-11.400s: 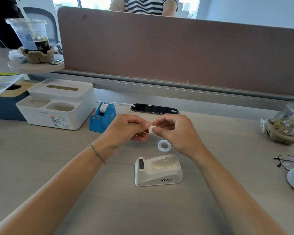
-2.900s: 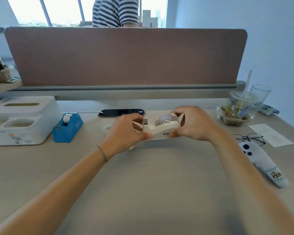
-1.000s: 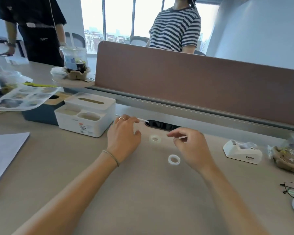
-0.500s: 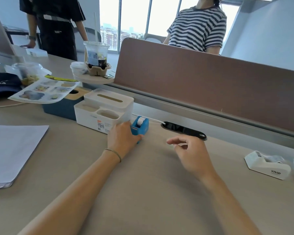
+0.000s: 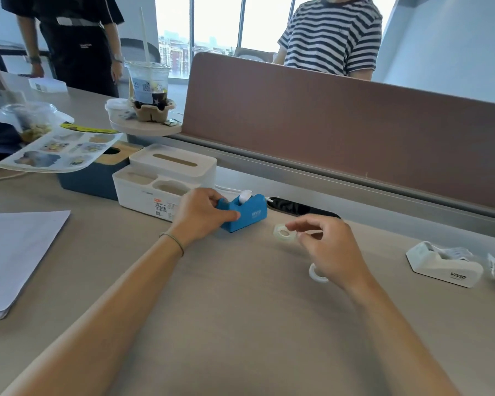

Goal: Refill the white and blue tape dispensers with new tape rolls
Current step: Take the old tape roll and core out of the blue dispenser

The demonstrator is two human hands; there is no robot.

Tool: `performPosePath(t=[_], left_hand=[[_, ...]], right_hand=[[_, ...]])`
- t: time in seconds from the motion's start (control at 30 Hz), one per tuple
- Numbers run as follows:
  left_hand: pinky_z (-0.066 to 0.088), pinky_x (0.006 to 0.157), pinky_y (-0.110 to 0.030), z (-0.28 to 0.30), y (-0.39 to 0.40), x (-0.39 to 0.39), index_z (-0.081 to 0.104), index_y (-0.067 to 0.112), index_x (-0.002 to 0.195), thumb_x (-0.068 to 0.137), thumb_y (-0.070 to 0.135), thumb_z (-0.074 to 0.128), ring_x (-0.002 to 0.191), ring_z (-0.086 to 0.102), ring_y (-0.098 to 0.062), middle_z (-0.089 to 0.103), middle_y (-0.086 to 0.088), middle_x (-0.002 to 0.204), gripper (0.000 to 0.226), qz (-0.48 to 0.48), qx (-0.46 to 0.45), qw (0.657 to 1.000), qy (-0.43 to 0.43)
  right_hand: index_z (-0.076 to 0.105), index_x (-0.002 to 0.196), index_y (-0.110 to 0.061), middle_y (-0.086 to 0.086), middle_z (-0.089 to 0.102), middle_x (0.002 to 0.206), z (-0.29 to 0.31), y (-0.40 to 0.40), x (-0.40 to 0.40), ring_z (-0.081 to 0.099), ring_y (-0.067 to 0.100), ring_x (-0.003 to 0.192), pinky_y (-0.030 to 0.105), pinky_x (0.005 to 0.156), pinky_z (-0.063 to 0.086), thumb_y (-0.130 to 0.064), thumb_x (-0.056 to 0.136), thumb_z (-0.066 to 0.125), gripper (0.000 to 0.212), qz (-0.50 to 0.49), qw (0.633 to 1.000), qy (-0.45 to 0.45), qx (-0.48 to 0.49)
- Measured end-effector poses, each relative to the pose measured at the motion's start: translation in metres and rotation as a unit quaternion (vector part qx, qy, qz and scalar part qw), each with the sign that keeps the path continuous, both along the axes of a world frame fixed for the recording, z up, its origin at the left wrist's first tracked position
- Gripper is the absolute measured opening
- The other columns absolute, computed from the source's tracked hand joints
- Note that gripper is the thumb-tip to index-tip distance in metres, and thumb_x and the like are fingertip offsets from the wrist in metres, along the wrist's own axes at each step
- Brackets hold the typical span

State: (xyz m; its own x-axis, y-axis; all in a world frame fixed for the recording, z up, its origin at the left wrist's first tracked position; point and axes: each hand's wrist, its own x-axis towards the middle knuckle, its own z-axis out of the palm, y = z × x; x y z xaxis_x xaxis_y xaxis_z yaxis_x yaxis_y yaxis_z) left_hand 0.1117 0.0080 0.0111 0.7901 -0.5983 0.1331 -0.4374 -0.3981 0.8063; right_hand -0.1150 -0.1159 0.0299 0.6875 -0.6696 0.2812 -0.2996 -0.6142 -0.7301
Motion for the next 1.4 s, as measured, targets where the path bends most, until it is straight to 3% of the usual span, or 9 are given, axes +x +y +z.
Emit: performPosePath(t=[0.2, 0.4, 0.73, 0.87, 0.97, 1.03, 1.13, 1.23, 1.4], left_hand=[[0.061, 0.077, -0.026, 0.023, -0.008, -0.037, 0.076, 0.016, 0.103, 0.070, 0.027, 0.089, 0.091, 0.072, -0.013, 0.076, 0.000, 0.095, 0.037, -0.134, -0.026, 0.990, 0.015], [0.061, 0.074, -0.022, 0.012, -0.024, -0.089, 0.076, 0.009, 0.101, 0.070, 0.009, 0.088, 0.090, 0.076, -0.019, 0.080, -0.005, 0.089, 0.033, -0.239, -0.041, 0.964, 0.110], [0.062, 0.082, -0.029, -0.010, -0.028, -0.137, 0.073, 0.010, 0.098, 0.068, 0.007, 0.091, 0.096, 0.075, -0.021, 0.078, -0.003, 0.101, 0.035, -0.373, 0.001, 0.922, 0.103], [0.060, 0.081, -0.023, -0.015, -0.026, -0.149, 0.072, 0.007, 0.098, 0.065, 0.004, 0.091, 0.093, 0.074, -0.016, 0.077, 0.003, 0.096, 0.038, -0.398, 0.016, 0.915, 0.067], [0.059, 0.081, -0.019, -0.015, -0.027, -0.152, 0.073, 0.009, 0.096, 0.062, 0.003, 0.092, 0.090, 0.074, -0.013, 0.077, 0.007, 0.092, 0.039, -0.402, 0.014, 0.914, 0.051], [0.057, 0.081, -0.017, -0.013, -0.027, -0.151, 0.072, 0.010, 0.096, 0.063, 0.005, 0.093, 0.091, 0.073, -0.010, 0.077, 0.010, 0.093, 0.040, -0.410, 0.022, 0.910, 0.052], [0.058, 0.084, -0.019, -0.014, -0.028, -0.149, 0.069, 0.010, 0.097, 0.064, 0.009, 0.093, 0.094, 0.072, -0.011, 0.075, 0.016, 0.099, 0.040, -0.420, 0.033, 0.905, 0.049], [0.058, 0.087, -0.024, -0.016, -0.028, -0.149, 0.068, 0.013, 0.095, 0.064, 0.010, 0.093, 0.095, 0.072, -0.012, 0.075, 0.014, 0.101, 0.040, -0.416, 0.033, 0.907, 0.054], [0.058, 0.089, -0.024, -0.018, -0.028, -0.149, 0.067, 0.013, 0.097, 0.065, 0.010, 0.093, 0.096, 0.071, -0.011, 0.074, 0.015, 0.103, 0.041, -0.413, 0.039, 0.908, 0.067]], right_hand=[[0.064, 0.132, -0.030, -0.015, 0.068, 0.124, 0.008, -0.009, -0.021, 0.061, 0.003, 0.116, 0.024, 0.093, 0.052, -0.003, 0.082, 0.069, 0.057, -0.010, 0.999, -0.016, -0.034], [0.046, 0.148, -0.039, -0.018, 0.059, 0.135, 0.001, -0.021, -0.072, 0.057, 0.003, 0.122, 0.027, 0.107, 0.047, -0.015, 0.082, 0.081, 0.078, 0.035, 0.996, 0.081, -0.031], [0.047, 0.142, -0.048, -0.017, 0.063, 0.114, 0.018, -0.029, -0.130, 0.062, 0.007, 0.105, 0.020, 0.089, 0.052, -0.022, 0.067, 0.090, 0.091, 0.083, 0.961, 0.261, -0.022], [0.051, 0.140, -0.045, -0.011, 0.063, 0.115, 0.019, -0.030, -0.135, 0.063, 0.011, 0.103, 0.025, 0.090, 0.052, -0.026, 0.065, 0.091, 0.087, 0.100, 0.947, 0.306, -0.024], [0.055, 0.136, -0.044, -0.009, 0.063, 0.118, 0.019, -0.032, -0.136, 0.063, 0.011, 0.107, 0.028, 0.095, 0.052, -0.041, 0.077, 0.084, 0.066, 0.118, 0.942, 0.313, 0.017], [0.064, 0.130, -0.041, -0.010, 0.067, 0.116, 0.019, -0.032, -0.133, 0.064, 0.008, 0.108, 0.030, 0.099, 0.053, -0.045, 0.087, 0.075, 0.044, 0.124, 0.956, 0.260, 0.047], [0.078, 0.109, -0.032, -0.010, 0.072, 0.110, 0.021, -0.031, -0.131, 0.065, 0.007, 0.107, 0.035, 0.101, 0.054, -0.023, 0.094, 0.069, 0.020, 0.137, 0.974, 0.172, 0.063], [0.082, 0.097, -0.029, -0.009, 0.069, 0.108, 0.019, -0.030, -0.131, 0.065, 0.012, 0.104, 0.037, 0.098, 0.054, -0.013, 0.093, 0.066, 0.024, 0.149, 0.970, 0.185, 0.056], [0.081, 0.102, -0.031, -0.010, 0.064, 0.108, 0.020, -0.027, -0.131, 0.062, 0.007, 0.099, 0.028, 0.092, 0.052, -0.019, 0.096, 0.063, 0.022, 0.143, 0.965, 0.217, 0.037]])
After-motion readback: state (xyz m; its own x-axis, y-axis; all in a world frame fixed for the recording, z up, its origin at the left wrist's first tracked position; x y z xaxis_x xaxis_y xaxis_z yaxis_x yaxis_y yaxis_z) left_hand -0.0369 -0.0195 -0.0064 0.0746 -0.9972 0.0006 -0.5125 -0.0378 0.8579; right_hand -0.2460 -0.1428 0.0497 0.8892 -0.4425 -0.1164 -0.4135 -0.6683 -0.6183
